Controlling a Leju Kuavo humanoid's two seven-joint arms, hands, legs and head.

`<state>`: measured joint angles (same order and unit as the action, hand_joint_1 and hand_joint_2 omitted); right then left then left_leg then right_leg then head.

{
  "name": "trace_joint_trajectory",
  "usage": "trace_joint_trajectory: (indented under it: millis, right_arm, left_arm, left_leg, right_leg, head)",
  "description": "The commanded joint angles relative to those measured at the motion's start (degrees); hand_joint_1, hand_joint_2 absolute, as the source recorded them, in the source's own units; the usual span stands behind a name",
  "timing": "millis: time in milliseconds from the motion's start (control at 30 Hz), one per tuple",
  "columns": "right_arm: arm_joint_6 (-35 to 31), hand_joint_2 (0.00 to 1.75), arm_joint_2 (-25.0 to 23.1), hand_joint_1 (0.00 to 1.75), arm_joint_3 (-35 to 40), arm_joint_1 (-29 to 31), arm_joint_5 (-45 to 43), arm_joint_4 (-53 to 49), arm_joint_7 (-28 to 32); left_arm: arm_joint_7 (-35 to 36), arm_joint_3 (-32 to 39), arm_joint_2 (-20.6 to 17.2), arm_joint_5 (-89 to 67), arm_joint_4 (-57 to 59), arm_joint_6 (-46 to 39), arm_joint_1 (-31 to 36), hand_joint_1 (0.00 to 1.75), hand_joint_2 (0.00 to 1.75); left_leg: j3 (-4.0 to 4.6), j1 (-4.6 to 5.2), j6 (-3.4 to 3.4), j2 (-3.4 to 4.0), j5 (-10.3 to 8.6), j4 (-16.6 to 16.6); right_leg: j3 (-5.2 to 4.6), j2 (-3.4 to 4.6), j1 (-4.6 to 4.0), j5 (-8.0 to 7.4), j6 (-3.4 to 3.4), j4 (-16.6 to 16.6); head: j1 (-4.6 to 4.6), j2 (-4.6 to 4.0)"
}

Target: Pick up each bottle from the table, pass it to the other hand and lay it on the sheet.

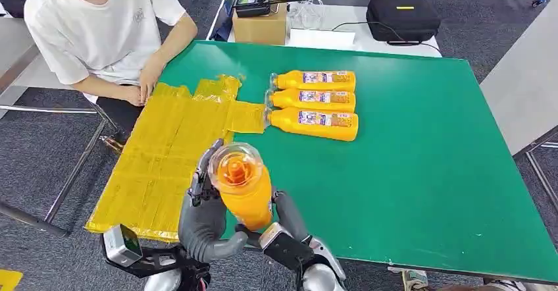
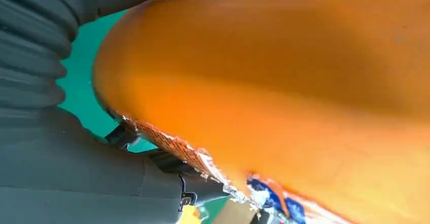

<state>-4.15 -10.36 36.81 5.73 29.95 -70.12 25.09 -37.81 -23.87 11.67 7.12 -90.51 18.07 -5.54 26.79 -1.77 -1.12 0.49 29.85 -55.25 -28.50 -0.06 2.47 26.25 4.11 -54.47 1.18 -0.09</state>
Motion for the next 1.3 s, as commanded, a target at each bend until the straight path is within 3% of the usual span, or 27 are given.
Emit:
trace_joint_trajectory:
  millis: [33, 400, 700, 1000, 1033, 1067, 1133, 1167, 1200, 1233, 1300]
  right_arm:
    - [0.3, 1.75, 2.6, 1.75, 1.6, 3.5, 2.1, 3.8, -1.3]
    - [1.7, 1.75, 4.8, 1.75, 6.6, 7.6, 9.7, 5.8, -6.3]
    - [1.3, 1.75, 5.0, 1.75, 11.0, 9.3, 12.8, 4.9, -4.6]
    - [1.1, 1.75, 5.1, 1.75, 11.9, 9.7, 13.1, 5.5, -3.7]
    - [0.8, 1.75, 5.0, 1.75, 12.5, 9.9, 13.4, 5.8, -3.1]
    - [0.7, 1.75, 4.9, 1.75, 12.8, 10.0, 13.3, 6.0, -2.6]
    - [0.6, 1.75, 4.5, 1.75, 13.4, 9.8, 12.8, 6.4, -2.0]
    - [0.6, 1.75, 4.3, 1.12, 13.4, 9.5, 12.6, 6.7, -2.0]
    - [0.0, 1.75, 4.0, 0.10, 13.2, 9.1, 12.5, 6.8, -2.5]
    - [-0.6, 1.75, 3.8, 0.00, 13.0, 8.8, 12.5, 6.7, -2.5]
    - [-1.5, 1.75, 3.6, 0.00, 12.6, 8.3, 12.4, 6.3, -2.6]
  left_arm:
    - [0.5, -1.1, -1.8, -1.8, 4.1, -1.0, 1.1, 0.00, 1.75]
    - [2.0, -0.1, -1.0, -10.9, 5.7, -6.0, 1.3, 0.00, 1.75]
    - [9.3, 2.2, -0.9, -1.3, 9.2, 2.0, 2.7, 0.00, 1.75]
    - [11.8, 2.5, -0.8, 1.8, 9.9, 3.5, 2.9, 0.03, 1.75]
    - [13.0, 3.2, -0.4, 4.6, 10.7, 4.6, 3.1, 0.73, 1.75]
    - [13.4, 3.6, -0.3, 5.9, 10.9, 5.1, 3.4, 1.75, 1.75]
    - [13.2, 3.8, -0.3, 7.2, 10.9, 5.8, 3.6, 1.75, 1.75]
    - [13.2, 3.7, -0.3, 7.5, 10.6, 6.0, 3.5, 1.75, 1.75]
    - [13.1, 3.8, -0.4, 7.6, 10.3, 6.0, 3.2, 1.75, 1.75]
    - [13.2, 3.9, -0.4, 7.6, 10.0, 5.8, 3.0, 1.75, 1.75]
    - [13.3, 3.9, -0.5, 7.1, 9.5, 5.0, 2.6, 1.75, 1.75]
  left_leg:
    - [-0.13, -0.01, 0.11, -0.03, -0.01, 0.1]
    - [-0.14, -0.02, 0.12, 0.00, -0.01, 0.1]
    - [-0.14, -0.01, 0.11, 0.00, 0.01, 0.1]
    - [-0.14, -0.03, 0.13, -0.01, 0.00, 0.1]
    - [-0.18, -0.05, 0.16, -0.03, 0.01, 0.1]
    - [-0.16, -0.03, 0.13, 0.01, 0.00, 0.1]
    - [-0.17, -0.04, 0.13, 0.03, 0.01, 0.1]
    - [-0.13, -0.02, 0.10, 0.01, 0.01, 0.1]
    - [-0.18, -0.05, 0.14, -0.02, 0.01, 0.1]
    - [-0.17, -0.05, 0.13, -0.01, 0.02, 0.1]
    - [-0.17, -0.05, 0.13, 0.00, 0.03, 0.1]
  right_leg:
    - [0.12, 0.00, -0.05, -0.02, -0.20, 0.1]
    - [0.13, 0.03, -0.06, -0.03, -0.21, 0.1]
    - [0.11, 0.04, -0.05, 0.00, -0.20, 0.1]
    - [0.13, 0.02, -0.07, -0.01, -0.25, 0.1]
    - [0.19, 0.02, -0.12, -0.01, -0.32, 0.1]
    - [0.13, 0.06, -0.08, -0.02, -0.27, 0.1]
    - [0.14, 0.07, -0.09, -0.01, -0.29, 0.1]
    - [0.10, 0.04, -0.06, 0.00, -0.21, 0.1]
    - [0.17, 0.03, -0.11, -0.01, -0.32, 0.1]
    - [0.16, 0.04, -0.10, 0.00, -0.27, 0.1]
    - [0.16, 0.04, -0.11, 0.00, -0.27, 0.1]
  head:
    - [0.00, 0.00]
    - [0.00, 0.00]
    - [0.00, 0.00]
    - [0.00, 0.00]
    - [0.00, 0.00]
    - [0.00, 0.00]
    - [0.00, 0.00]
    - [0.02, 0.00]
    - [0.00, 0.00]
    - [0.02, 0.00]
    - [0.00, 0.00]
